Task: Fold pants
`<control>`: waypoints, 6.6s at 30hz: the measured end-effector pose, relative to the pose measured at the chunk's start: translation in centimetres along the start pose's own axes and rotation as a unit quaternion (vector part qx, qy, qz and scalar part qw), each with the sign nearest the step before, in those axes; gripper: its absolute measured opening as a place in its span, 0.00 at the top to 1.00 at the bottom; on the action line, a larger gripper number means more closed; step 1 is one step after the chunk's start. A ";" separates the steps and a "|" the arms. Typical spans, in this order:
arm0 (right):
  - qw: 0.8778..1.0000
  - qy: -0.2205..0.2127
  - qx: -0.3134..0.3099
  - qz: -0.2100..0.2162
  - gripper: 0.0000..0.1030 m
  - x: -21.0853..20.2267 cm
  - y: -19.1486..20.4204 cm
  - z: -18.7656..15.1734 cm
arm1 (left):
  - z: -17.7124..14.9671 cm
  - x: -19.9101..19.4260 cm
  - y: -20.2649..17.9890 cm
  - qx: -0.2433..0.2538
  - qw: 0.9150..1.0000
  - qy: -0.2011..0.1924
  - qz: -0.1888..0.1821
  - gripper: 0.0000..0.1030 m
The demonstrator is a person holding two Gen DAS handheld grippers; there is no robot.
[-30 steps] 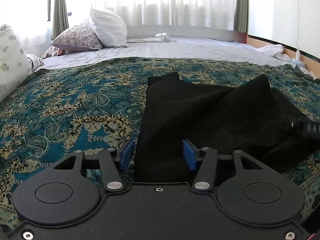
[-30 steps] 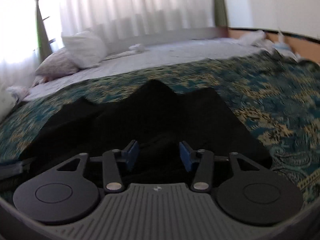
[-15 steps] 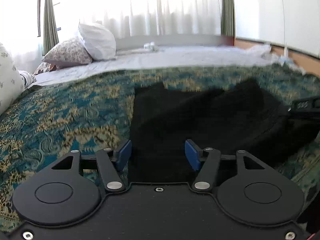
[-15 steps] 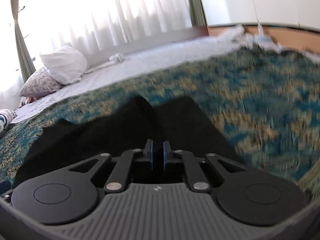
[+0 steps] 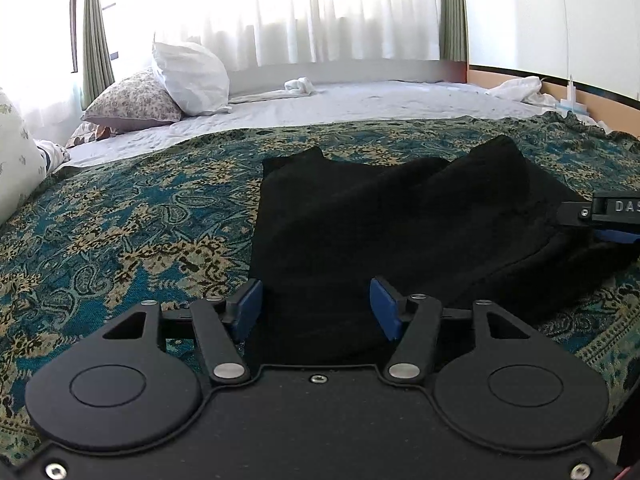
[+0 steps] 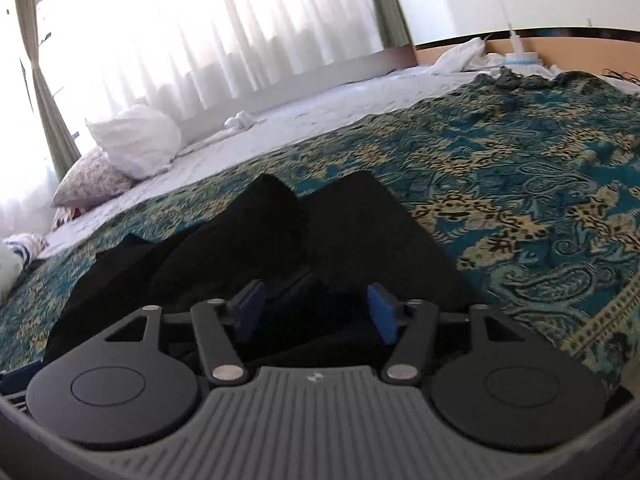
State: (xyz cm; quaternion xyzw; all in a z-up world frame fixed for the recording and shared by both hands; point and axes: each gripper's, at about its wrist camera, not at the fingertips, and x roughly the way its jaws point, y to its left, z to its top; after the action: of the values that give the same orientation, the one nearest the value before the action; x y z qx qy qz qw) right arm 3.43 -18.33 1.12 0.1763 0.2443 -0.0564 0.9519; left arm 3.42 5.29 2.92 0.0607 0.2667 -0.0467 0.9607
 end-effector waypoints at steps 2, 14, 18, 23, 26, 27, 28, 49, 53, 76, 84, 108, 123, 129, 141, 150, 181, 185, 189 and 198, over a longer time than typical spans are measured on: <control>1.000 0.013 -0.005 0.001 0.26 0.7 0.5 0.4 | 0.0 0.1 0.0 -0.002 1.000 0.001 -0.001 0.44; 0.996 -0.025 -0.084 -0.018 0.71 0.6 3.6 -0.1 | 0.1 0.0 -0.3 -0.007 1.000 0.003 -0.008 0.43; 0.990 -0.087 -0.107 -0.042 0.80 -1.5 4.5 0.5 | 0.7 -0.9 -1.1 0.009 1.000 -0.012 -0.018 0.42; 0.988 -0.067 -0.123 -0.068 0.76 -1.6 3.8 -0.1 | 0.0 -0.7 -2.0 0.042 0.999 -0.007 -0.014 0.39; 0.998 -0.016 -0.052 -0.034 0.48 -0.8 1.4 -0.2 | -0.5 -0.6 -1.8 0.040 0.999 -0.007 -0.014 0.39; 1.000 -0.008 -0.023 -0.018 0.44 -0.8 0.6 -0.1 | -0.5 -0.6 -1.6 0.037 0.999 -0.005 -0.016 0.38; 1.000 0.002 0.011 0.002 0.42 -0.8 -0.3 -0.1 | -0.5 -0.6 -1.4 0.034 0.999 -0.003 -0.018 0.38; 0.988 0.046 0.134 0.064 0.48 3.9 -3.7 3.4 | -0.5 0.6 0.6 -0.052 0.997 0.026 -0.041 0.35; 0.978 0.065 0.153 0.124 0.50 3.1 -4.7 2.5 | -0.5 0.5 0.5 -0.053 0.998 0.024 -0.039 0.34; 0.998 -0.042 0.020 -0.037 0.75 0.9 -0.5 2.6 | -0.4 -0.5 -0.5 0.004 0.999 0.015 -0.031 0.31; 0.997 -0.043 -0.001 -0.059 0.72 0.7 -2.3 1.1 | -0.7 -0.5 -0.5 -0.010 0.999 0.022 -0.047 0.30; 0.987 -0.121 -0.068 -0.087 0.14 -3.8 -2.4 0.7 | -1.3 -2.1 -0.1 0.004 0.998 0.029 -0.059 0.36; 0.975 0.017 -0.198 0.104 0.71 0.1 12.4 -5.6 | 7.1 2.7 3.1 -0.002 0.994 0.036 -0.102 0.78; 0.974 0.012 -0.199 0.107 0.71 0.1 12.3 -5.8 | 9.1 10.2 1.0 0.045 0.993 0.059 -0.087 0.79; 0.974 0.009 -0.192 0.117 0.71 0.2 11.7 -6.1 | 11.8 18.1 1.0 0.032 0.997 0.057 -0.034 0.79; 0.973 0.010 -0.196 0.121 0.70 0.0 11.7 -5.9 | 13.4 20.9 1.8 -0.007 0.996 0.083 -0.020 0.74; 0.992 -0.013 -0.123 0.034 0.07 -2.9 -3.2 4.7 | 5.9 0.9 2.5 -0.054 0.993 0.023 -0.101 0.01; 0.991 0.059 -0.077 0.091 0.04 4.4 -7.9 9.8 | 8.6 7.8 5.4 -0.112 0.984 0.067 -0.125 0.01; 0.983 0.120 -0.051 0.126 0.04 11.1 -9.8 11.1 | 9.4 14.2 6.2 -0.156 0.968 0.133 -0.142 0.06; 0.958 0.170 -0.090 0.213 0.27 16.6 -8.1 11.1 | 10.5 19.4 6.1 -0.165 0.955 0.126 -0.212 0.21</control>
State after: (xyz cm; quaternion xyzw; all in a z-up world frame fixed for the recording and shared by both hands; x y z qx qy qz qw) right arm 21.27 -30.26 -0.33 0.1447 0.3629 0.2004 0.8984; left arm 26.07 8.71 2.36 -0.1512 0.3960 -0.1972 0.8840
